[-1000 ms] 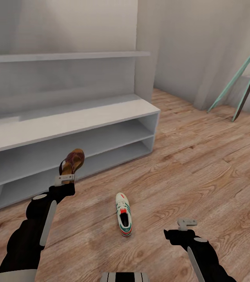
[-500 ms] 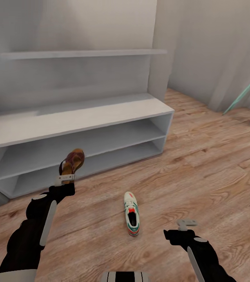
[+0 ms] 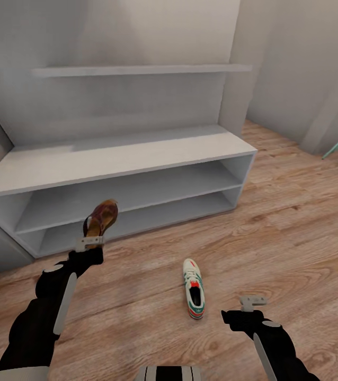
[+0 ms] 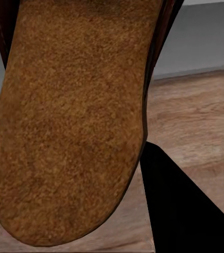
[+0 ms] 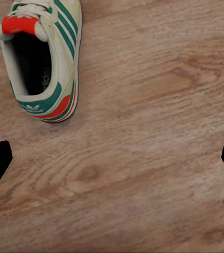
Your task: Pick up the two gym shoes and the two sandals from the corridor floor and place them onto the hallstand (shoe rack) in the corridor, making sure they are on the rack and not on the floor. Arrange them so the two gym shoes are next to each other and the two sandals are next to each other.
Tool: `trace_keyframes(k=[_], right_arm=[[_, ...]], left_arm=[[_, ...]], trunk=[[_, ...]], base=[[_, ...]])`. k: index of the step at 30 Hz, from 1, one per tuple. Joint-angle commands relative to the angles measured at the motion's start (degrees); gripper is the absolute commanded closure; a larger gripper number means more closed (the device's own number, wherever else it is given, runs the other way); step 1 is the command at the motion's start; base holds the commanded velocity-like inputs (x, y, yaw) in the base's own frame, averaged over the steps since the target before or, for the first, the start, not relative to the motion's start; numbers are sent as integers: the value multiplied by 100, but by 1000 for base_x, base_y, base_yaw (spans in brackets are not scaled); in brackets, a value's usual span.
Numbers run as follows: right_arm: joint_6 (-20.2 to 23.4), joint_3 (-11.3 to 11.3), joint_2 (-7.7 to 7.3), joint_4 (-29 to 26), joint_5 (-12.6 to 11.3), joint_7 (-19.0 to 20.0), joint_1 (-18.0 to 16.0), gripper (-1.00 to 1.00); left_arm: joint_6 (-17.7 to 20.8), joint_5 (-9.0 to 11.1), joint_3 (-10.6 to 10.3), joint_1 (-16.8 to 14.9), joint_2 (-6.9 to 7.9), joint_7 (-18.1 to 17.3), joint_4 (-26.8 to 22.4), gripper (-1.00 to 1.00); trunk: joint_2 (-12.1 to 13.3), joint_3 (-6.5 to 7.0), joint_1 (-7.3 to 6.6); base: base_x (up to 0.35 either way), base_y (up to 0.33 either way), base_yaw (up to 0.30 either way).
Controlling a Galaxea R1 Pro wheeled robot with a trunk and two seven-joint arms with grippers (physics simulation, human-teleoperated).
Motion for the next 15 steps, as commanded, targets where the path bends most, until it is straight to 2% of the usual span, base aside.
trace_keyframes(k=[1, 3, 4, 5, 7, 10, 13, 15], right_arm=[[27, 1, 0, -7, -1, 1, -2, -100], [23, 2, 0, -6, -1, 1, -2, -100], [22, 3, 0, -5, -1, 1, -2, -100], [21, 3, 0, -6, -1, 2, -2, -100], [20, -9, 0, -6, -1, 2, -2, -100], [16, -13, 0, -4, -1, 2, -2, -100], [13, -14, 0, -4, -1, 2, -2, -100], [12, -15, 0, -3, -1, 2, -2, -100]], left_arm=[[-88, -26, 7, 26, 13, -125, 31, 100], [-586, -34, 6, 112, 49, -418, 215, 100], [-1254, -45, 6, 164, 87, -741, 481, 100], [-1454, -47, 8, 175, 101, -838, 570, 100], [-2190, -60, 13, 205, 213, -1318, 951, 100], [-2533, -44, 17, 215, 351, -1929, 1153, 100], [-2741, -35, 22, 218, 394, -2282, 1253, 100], [-2849, -33, 23, 219, 404, -2377, 1297, 100]], trunk=[[-2, -4, -1], [-2, -5, -1], [-2, -5, -1], [-2, -5, -1], [-2, -5, -1], [-2, -5, -1], [-2, -5, -1], [-2, -5, -1]], base=[[0, 22, 5], [0, 12, 3], [0, 6, 1], [0, 5, 1], [0, 2, 1], [0, 0, 0], [0, 0, 0], [0, 0, 0]])
